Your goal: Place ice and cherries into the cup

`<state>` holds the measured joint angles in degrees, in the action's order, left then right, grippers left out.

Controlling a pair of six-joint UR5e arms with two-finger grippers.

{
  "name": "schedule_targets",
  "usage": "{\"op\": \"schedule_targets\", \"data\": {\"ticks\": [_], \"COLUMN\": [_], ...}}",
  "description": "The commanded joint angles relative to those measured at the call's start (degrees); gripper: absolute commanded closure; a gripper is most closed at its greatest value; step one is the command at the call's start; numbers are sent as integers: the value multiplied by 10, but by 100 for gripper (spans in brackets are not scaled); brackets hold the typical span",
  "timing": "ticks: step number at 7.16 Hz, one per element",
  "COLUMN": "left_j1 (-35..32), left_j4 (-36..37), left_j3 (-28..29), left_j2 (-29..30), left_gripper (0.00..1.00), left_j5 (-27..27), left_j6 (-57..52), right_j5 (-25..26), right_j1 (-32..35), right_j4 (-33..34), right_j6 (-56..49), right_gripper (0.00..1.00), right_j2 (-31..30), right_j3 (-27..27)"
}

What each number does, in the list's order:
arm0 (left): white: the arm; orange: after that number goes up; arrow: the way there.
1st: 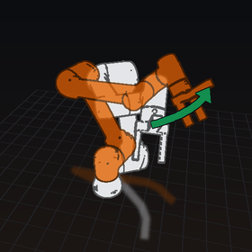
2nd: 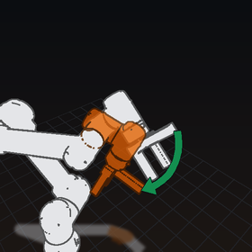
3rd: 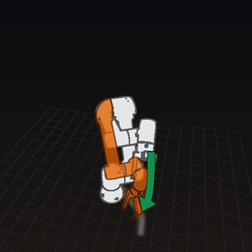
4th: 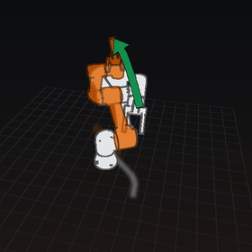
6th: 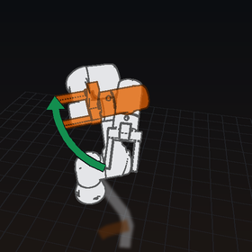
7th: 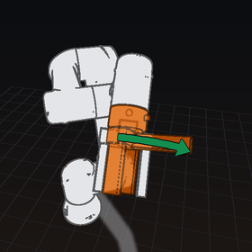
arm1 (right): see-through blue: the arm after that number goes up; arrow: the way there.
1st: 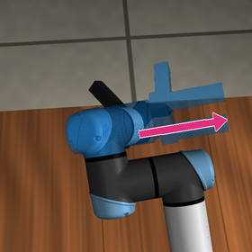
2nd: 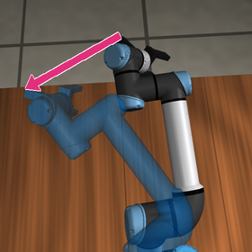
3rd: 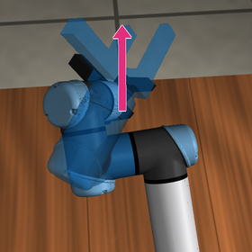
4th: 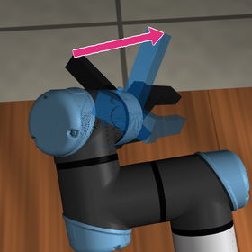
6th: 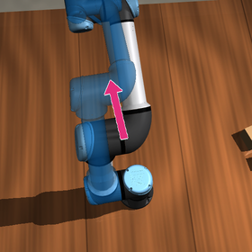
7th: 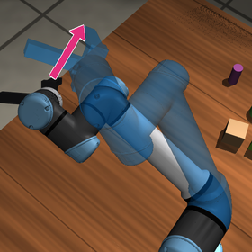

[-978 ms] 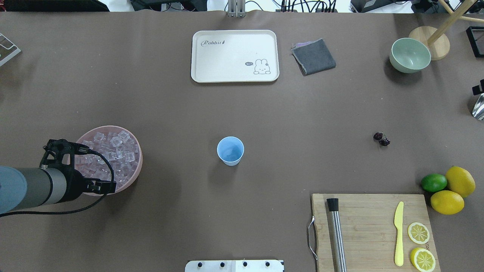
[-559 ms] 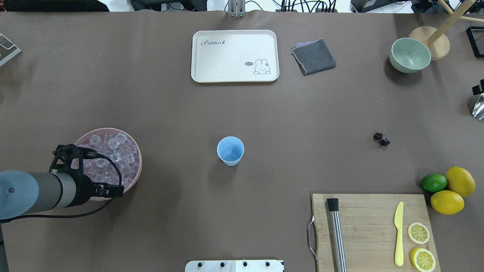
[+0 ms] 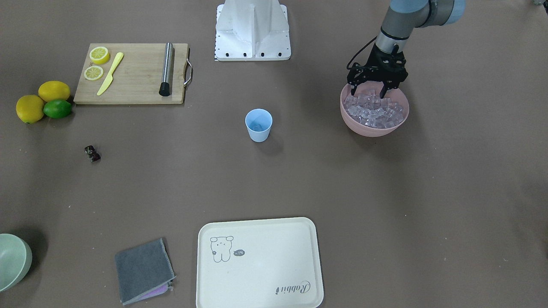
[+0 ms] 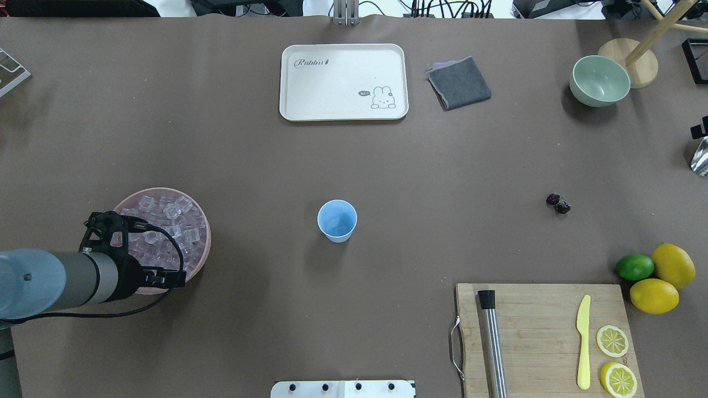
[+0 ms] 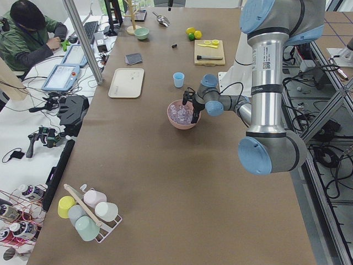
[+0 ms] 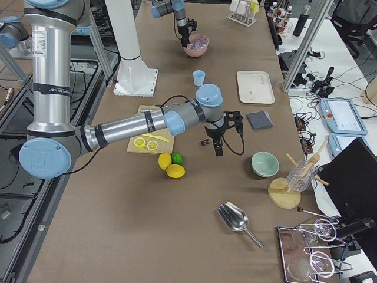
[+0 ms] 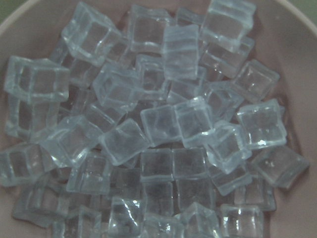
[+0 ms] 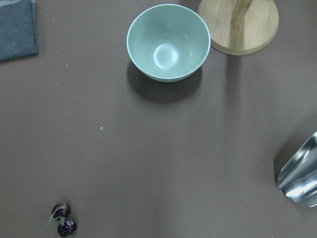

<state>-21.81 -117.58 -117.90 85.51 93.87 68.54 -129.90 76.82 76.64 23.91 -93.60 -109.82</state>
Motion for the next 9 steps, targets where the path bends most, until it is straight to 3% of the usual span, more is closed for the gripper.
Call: {"op": "schedule_targets", "data": {"ticks": [1,6,9], "left_j1": [-1,-6,-8], "left_j4": [0,0,0], "left_j3": [2,0,-3], "left_j2": [1,2,2], "left_gripper": [12,68,83], "left_j5": [0,3,3], "left_j6": [-1,-6,-6], "right_j5": [0,0,1], "right_j1": [0,0,0], "right_j4": [0,0,1], "right_j6": [0,0,0], "right_gripper": [0,0,0], "right_j2": [0,3,4], "right_j3": [0,0,0]}}
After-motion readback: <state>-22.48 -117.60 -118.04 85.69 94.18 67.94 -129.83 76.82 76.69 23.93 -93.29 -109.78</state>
